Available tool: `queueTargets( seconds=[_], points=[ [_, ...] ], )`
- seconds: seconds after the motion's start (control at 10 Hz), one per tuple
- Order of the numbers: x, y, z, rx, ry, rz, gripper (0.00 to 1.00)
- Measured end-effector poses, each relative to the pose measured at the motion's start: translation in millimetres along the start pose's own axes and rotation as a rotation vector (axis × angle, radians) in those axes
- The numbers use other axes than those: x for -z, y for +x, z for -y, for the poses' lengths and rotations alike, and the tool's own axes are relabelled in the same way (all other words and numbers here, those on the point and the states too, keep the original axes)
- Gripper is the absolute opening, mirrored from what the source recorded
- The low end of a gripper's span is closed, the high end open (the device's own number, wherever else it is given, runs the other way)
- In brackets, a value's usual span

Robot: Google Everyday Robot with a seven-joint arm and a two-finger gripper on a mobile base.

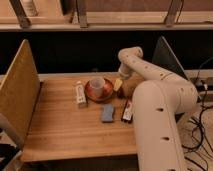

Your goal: Place the pepper in the ceramic cup

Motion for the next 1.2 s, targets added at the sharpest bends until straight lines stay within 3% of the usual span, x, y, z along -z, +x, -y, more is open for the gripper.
queueTargets(
  seconds=[0.6, 1.2],
  points=[
    [-39.6, 9.0, -3.4, -0.038, -0.039, -0.073, 0.8],
    [-58.8, 7.2, -7.8, -0.034, -0.073, -0.112, 0.8]
  ],
)
